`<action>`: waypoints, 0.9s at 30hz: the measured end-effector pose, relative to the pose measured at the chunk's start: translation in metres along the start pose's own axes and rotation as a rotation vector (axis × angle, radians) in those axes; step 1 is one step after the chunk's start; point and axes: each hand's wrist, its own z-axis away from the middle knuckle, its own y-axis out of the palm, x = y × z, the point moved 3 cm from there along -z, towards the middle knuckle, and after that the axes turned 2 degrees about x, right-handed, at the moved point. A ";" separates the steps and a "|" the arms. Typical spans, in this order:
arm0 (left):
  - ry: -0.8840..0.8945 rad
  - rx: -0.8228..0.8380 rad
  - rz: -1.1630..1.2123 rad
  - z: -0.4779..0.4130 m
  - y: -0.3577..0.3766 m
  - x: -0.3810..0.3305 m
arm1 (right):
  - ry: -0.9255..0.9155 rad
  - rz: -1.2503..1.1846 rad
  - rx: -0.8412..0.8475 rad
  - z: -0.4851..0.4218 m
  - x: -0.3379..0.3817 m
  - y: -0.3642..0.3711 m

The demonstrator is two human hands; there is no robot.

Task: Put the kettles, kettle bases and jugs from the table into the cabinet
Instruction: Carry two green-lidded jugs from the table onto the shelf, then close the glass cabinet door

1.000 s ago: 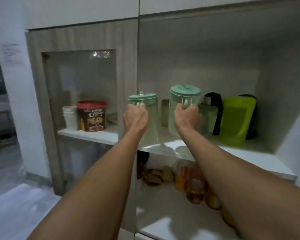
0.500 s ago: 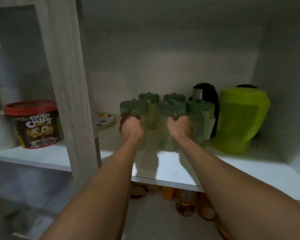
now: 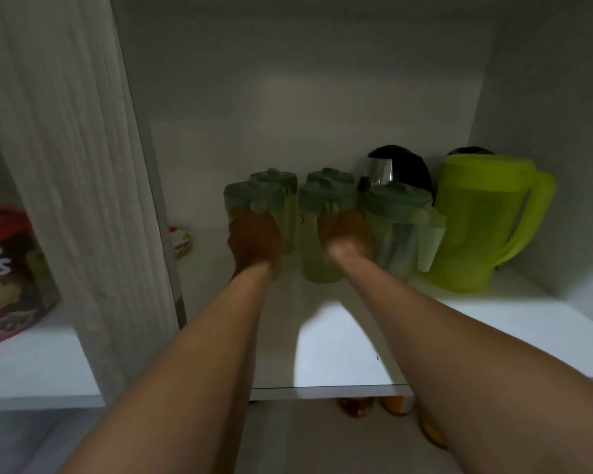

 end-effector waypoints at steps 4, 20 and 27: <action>0.009 0.061 0.037 -0.003 -0.003 0.007 | -0.005 0.108 0.041 0.003 0.001 -0.003; -0.028 0.117 -0.196 0.120 -0.029 -0.001 | -0.043 0.136 -0.003 0.105 -0.041 -0.085; 0.462 0.176 -0.531 0.220 -0.042 -0.033 | -0.273 0.687 -0.042 0.174 -0.071 -0.170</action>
